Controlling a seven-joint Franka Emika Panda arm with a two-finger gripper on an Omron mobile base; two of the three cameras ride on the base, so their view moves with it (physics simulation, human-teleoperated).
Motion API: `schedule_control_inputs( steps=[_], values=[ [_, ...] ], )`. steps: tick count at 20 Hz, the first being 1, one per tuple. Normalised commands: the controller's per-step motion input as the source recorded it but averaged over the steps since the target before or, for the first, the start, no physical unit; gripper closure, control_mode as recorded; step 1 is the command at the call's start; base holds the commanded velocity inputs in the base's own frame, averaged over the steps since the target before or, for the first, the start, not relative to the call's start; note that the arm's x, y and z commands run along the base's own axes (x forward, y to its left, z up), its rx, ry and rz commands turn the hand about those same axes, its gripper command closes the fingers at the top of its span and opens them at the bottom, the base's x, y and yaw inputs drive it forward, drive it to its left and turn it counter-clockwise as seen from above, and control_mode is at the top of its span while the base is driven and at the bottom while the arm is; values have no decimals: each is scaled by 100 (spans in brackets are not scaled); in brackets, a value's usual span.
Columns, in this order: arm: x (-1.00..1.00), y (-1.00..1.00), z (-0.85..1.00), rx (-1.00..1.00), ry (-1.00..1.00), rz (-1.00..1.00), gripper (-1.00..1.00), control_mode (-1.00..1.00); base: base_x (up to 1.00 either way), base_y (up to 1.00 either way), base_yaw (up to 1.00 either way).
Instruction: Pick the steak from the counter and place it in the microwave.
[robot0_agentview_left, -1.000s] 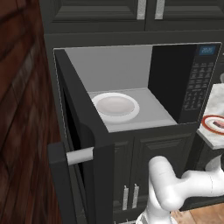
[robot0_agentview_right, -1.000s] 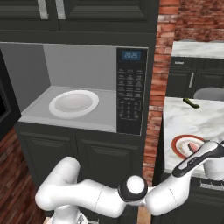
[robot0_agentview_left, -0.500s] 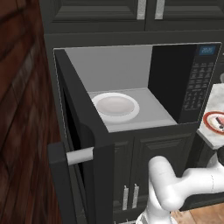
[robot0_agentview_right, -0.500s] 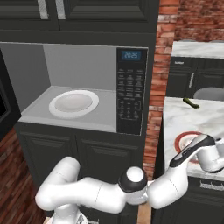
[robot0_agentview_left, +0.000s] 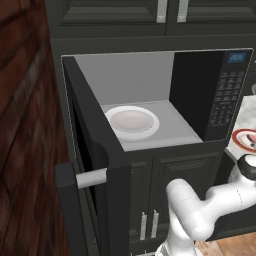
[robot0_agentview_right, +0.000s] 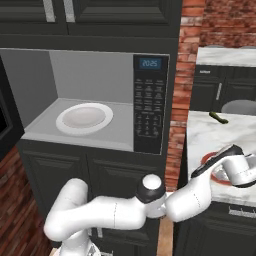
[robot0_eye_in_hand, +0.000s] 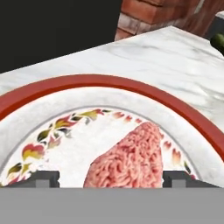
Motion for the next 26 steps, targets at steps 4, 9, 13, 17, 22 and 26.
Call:
schedule_control_inputs(
  steps=[4, 9, 13, 17, 22, 26],
  values=[
    [-33, -3, -54, 0, 20, 11, 100, -100, 0, 0, 0],
    [-81, 0, -2, 5, 4, 14, 100, -100, 0, 0, 0],
    [-100, 26, 35, 5, -7, 19, 100, -100, 0, 0, 0],
    [-86, 100, 0, -16, -18, 17, 100, -100, 0, 0, 0],
    [-74, 100, 24, -20, -16, 12, 100, -100, 0, 0, 0],
    [-90, 100, 48, -17, -15, 14, 100, -100, 0, 0, 0]
  ],
)
